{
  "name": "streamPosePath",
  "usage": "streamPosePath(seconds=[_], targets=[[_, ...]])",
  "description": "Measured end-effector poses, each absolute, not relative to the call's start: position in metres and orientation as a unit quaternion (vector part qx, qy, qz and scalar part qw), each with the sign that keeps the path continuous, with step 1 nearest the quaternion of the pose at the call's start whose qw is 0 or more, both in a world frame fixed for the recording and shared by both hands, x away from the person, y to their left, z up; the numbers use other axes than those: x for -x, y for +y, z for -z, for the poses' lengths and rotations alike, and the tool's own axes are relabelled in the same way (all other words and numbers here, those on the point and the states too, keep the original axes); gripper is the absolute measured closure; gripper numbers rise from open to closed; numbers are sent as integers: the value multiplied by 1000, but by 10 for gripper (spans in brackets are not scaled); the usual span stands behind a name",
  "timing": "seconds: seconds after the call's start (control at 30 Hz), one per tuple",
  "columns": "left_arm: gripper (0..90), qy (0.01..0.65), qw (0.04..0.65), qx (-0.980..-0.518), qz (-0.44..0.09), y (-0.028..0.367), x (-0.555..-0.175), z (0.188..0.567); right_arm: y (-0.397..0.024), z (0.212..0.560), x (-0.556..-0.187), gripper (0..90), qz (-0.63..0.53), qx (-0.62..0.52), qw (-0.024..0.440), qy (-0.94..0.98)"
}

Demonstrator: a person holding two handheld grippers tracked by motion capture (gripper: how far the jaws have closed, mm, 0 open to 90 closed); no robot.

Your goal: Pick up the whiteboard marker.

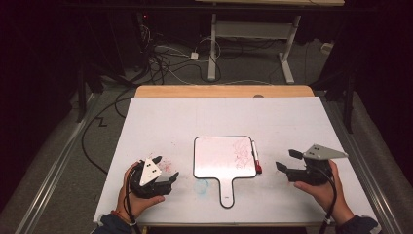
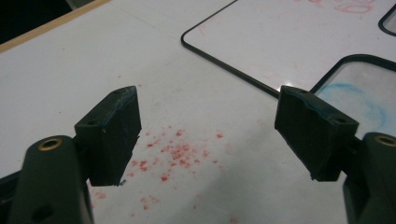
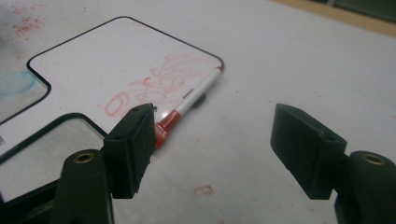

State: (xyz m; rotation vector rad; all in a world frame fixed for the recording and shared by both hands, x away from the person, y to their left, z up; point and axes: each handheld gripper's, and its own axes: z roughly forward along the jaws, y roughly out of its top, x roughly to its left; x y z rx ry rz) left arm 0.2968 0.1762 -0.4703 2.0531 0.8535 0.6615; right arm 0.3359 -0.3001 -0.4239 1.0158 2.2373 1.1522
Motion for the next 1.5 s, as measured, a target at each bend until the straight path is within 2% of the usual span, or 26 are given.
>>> streamPosePath(seconds=[0.07, 0.13, 0.17, 0.3, 0.43, 0.53, 0.6, 0.63, 0.83, 0.9, 1.07, 1.27, 1.5], targets=[[216, 339, 398, -811, -261, 176, -298, 471, -289, 426, -361, 345, -402, -375, 168, 818], [216, 341, 397, -812, -260, 176, -299, 471, -286, 427, -370, 349, -396, -380, 155, 821], [216, 341, 396, -812, -260, 175, -299, 471, -278, 428, -388, 365, -392, -390, 128, 823], [216, 341, 386, -818, -256, 175, -301, 473, -264, 432, -412, 385, -376, -407, 93, 827], [218, 346, 386, -817, -251, 178, -301, 474, -249, 442, -433, 442, -358, -418, 63, 832], [219, 344, 385, -819, -251, 178, -301, 475, -246, 451, -443, 477, -343, -429, 57, 833], [219, 341, 385, -820, -250, 178, -300, 475, -247, 458, -450, 544, -342, -440, 38, 830], [219, 340, 385, -821, -249, 178, -300, 475, -247, 458, -450, 544, -342, -440, 38, 830], [220, 338, 382, -825, -244, 176, -301, 475, -248, 463, -453, 693, -357, -441, 11, 823], [220, 338, 382, -825, -242, 175, -301, 475, -246, 464, -452, 748, -364, -437, 6, 823], [220, 338, 380, -827, -240, 175, -302, 476, -244, 463, -451, 813, -362, -434, 18, 825], [220, 338, 389, -825, -232, 172, -302, 474, -243, 459, -447, 815, -366, -425, 31, 827], [245, 328, 451, -810, -181, 148, -316, 453, -229, 424, -423, 816, -443, -368, 92, 813]])
